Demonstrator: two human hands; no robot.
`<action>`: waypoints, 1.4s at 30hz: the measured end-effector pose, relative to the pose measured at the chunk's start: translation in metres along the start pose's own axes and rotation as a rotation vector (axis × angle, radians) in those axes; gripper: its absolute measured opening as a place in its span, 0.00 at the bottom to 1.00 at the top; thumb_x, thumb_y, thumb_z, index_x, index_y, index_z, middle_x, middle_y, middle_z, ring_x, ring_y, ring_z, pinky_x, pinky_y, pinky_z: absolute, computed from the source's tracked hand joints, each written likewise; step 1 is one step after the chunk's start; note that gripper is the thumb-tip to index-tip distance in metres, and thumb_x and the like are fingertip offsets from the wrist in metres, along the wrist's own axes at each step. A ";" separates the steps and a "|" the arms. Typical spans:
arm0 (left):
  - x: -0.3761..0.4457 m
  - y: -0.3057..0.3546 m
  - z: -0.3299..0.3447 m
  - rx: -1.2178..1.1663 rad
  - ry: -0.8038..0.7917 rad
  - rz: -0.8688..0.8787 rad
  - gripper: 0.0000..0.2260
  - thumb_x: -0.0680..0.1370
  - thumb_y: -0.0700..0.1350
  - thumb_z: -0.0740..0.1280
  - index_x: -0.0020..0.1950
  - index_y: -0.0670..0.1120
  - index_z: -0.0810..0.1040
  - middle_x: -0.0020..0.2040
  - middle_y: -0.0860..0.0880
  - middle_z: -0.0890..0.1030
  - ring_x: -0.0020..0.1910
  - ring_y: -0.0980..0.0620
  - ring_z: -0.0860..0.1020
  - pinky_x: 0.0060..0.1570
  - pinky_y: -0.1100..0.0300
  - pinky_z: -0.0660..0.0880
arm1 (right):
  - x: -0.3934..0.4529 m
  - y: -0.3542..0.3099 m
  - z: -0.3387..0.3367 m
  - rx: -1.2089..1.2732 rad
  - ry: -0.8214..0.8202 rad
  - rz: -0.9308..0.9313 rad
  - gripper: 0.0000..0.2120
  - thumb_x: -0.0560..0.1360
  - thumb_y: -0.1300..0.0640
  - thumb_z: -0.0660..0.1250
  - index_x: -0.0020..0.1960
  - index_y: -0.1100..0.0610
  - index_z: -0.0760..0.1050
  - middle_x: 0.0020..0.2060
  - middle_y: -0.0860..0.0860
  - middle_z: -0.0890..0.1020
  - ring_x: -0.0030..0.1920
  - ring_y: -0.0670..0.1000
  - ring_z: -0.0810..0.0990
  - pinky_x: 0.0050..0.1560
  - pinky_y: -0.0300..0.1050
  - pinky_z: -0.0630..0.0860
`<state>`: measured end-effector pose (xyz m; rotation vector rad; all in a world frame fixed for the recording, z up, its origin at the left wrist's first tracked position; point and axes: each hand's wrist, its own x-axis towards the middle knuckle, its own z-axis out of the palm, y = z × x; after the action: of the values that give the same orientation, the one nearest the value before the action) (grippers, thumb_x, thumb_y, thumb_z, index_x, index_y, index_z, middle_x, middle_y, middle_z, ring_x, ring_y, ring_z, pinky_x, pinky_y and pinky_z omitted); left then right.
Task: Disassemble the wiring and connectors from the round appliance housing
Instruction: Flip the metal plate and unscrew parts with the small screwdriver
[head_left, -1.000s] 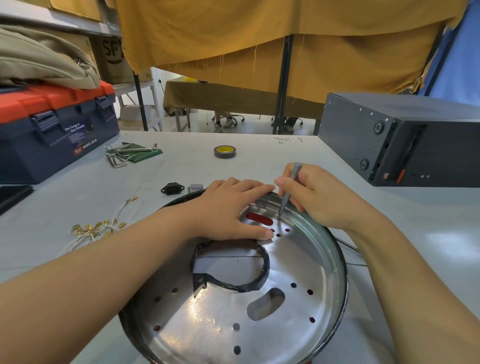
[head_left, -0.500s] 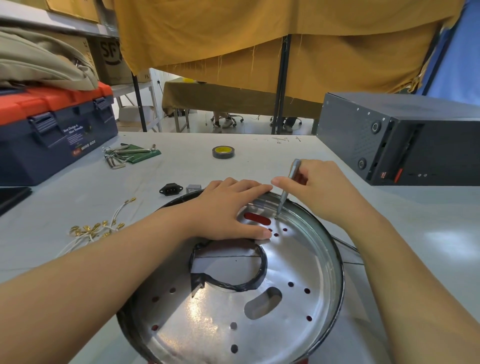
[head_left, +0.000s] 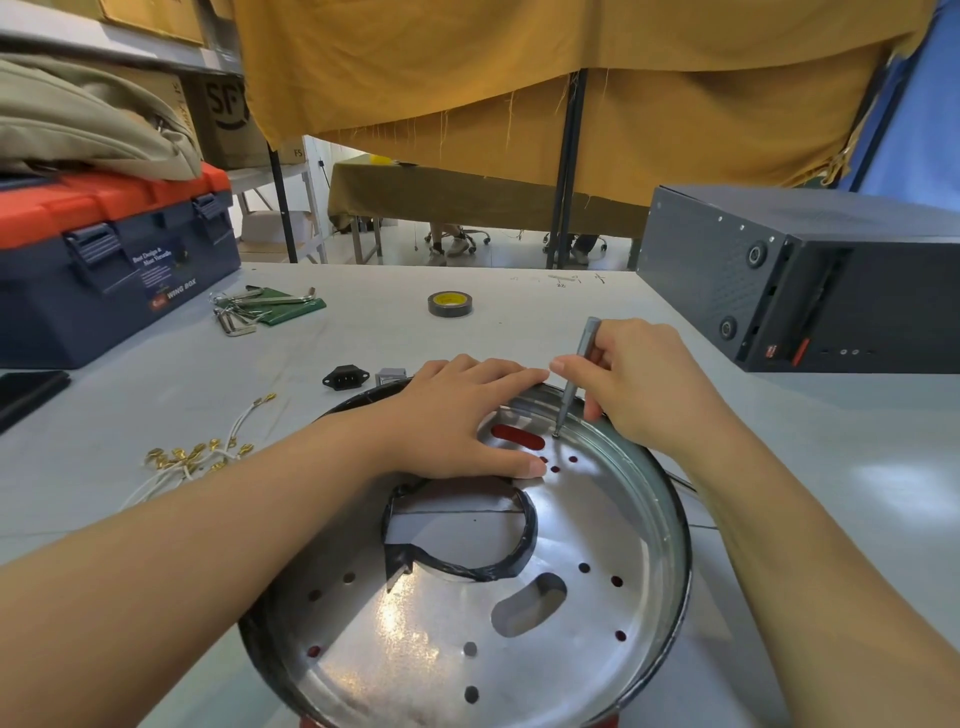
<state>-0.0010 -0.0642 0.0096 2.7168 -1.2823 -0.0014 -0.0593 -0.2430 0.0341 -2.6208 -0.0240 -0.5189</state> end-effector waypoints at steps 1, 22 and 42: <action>0.000 0.000 0.000 -0.001 0.001 -0.001 0.38 0.71 0.70 0.59 0.76 0.59 0.48 0.75 0.57 0.57 0.70 0.51 0.58 0.67 0.53 0.53 | 0.000 0.001 -0.001 0.012 -0.007 -0.005 0.15 0.78 0.48 0.65 0.35 0.53 0.70 0.26 0.47 0.79 0.24 0.39 0.74 0.28 0.28 0.67; 0.001 0.000 -0.001 0.010 0.004 0.010 0.37 0.72 0.69 0.59 0.76 0.60 0.49 0.75 0.56 0.57 0.69 0.51 0.59 0.67 0.53 0.53 | 0.006 0.013 -0.007 0.327 -0.246 -0.074 0.06 0.78 0.51 0.64 0.44 0.50 0.76 0.30 0.47 0.80 0.33 0.43 0.77 0.39 0.37 0.73; 0.000 0.002 0.000 0.009 0.023 0.010 0.36 0.72 0.68 0.60 0.75 0.58 0.53 0.74 0.56 0.60 0.68 0.52 0.60 0.67 0.54 0.54 | -0.001 -0.008 0.008 -0.036 0.088 -0.016 0.13 0.75 0.46 0.68 0.39 0.54 0.76 0.31 0.50 0.78 0.35 0.49 0.77 0.37 0.38 0.73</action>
<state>-0.0020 -0.0655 0.0099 2.7097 -1.2922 0.0358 -0.0580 -0.2317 0.0308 -2.6313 -0.0074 -0.6459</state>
